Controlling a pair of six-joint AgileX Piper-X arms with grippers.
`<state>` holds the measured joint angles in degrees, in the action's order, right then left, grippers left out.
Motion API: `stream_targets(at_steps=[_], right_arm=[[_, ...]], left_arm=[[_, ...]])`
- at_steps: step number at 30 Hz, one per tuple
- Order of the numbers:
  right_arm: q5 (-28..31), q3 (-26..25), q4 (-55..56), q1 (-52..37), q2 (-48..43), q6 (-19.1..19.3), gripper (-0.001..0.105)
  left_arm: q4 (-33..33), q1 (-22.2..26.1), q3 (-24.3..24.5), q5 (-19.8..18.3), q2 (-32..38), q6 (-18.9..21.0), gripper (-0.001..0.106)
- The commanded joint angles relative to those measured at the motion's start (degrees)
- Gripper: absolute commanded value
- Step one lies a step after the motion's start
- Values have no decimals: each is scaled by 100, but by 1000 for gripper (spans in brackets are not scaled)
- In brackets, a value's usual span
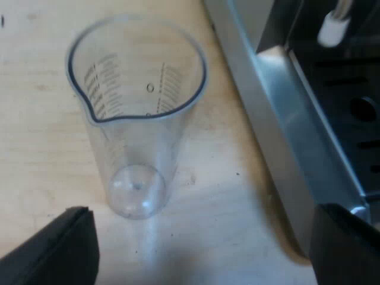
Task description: Pour the beans into the coffee machine
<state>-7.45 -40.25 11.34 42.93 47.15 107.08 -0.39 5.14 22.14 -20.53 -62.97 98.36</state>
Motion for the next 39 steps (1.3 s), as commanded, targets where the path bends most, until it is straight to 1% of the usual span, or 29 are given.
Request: stream_targets(at_steps=[1,3,5,6,8,9,11,14,15,17,20,23,25,26,27,30,31,32,36,39], right_arm=[[-14,-12,-85,5,-7,-145,69],[-1,-12,-85,5,-7,-245,69],[14,-12,-85,5,-7,-243,69],[63,-12,-85,5,-7,-243,69],[425,-12,-85,5,-7,-418,69],[543,-12,-85,5,-7,-484,69],[885,-41,-85,5,-7,-653,69],[929,-178,-19,-10,-7,-667,69],[970,-227,22,-10,-7,-667,69],[1264,-462,288,-10,-7,-667,69],[1432,-729,564,-56,-7,-667,69],[1406,-994,810,-336,-7,-710,69],[1406,-1052,879,-448,-7,-708,69],[1368,-1220,1062,-770,-7,-776,67],[1343,-1248,1098,-877,-7,-834,66],[1154,-1404,1299,-1290,-7,-948,57],[955,-1520,1404,-1621,-7,-946,51],[855,-1593,1473,-1824,-7,-932,50],[826,-1750,1562,-2298,-45,-918,50],[826,-1808,1682,-2604,-127,-793,50]], left_arm=[[235,-29,9,35,452,46,74],[387,-29,9,18,803,46,74],[568,-29,9,19,1290,46,74],[615,-29,21,19,1411,46,74],[780,-29,67,19,1837,46,74],[823,-29,84,19,1873,46,74],[1143,-29,231,19,2286,35,74],[1340,-29,414,38,2613,35,74],[1340,-29,449,38,2644,35,74],[1339,-29,617,38,2789,35,74],[1339,-29,876,38,2823,35,74],[1339,-29,1088,38,2823,35,74],[1339,-29,1177,38,2823,35,74],[1339,-29,1259,38,2823,35,74],[1339,-29,1303,38,2823,35,74],[1339,-29,1442,-14,2823,21,74],[1339,-29,1508,-94,2823,21,74],[1339,-29,1593,-157,2823,21,74],[1339,-29,1818,-156,2823,21,74],[1339,-29,1984,-156,2823,21,74]])
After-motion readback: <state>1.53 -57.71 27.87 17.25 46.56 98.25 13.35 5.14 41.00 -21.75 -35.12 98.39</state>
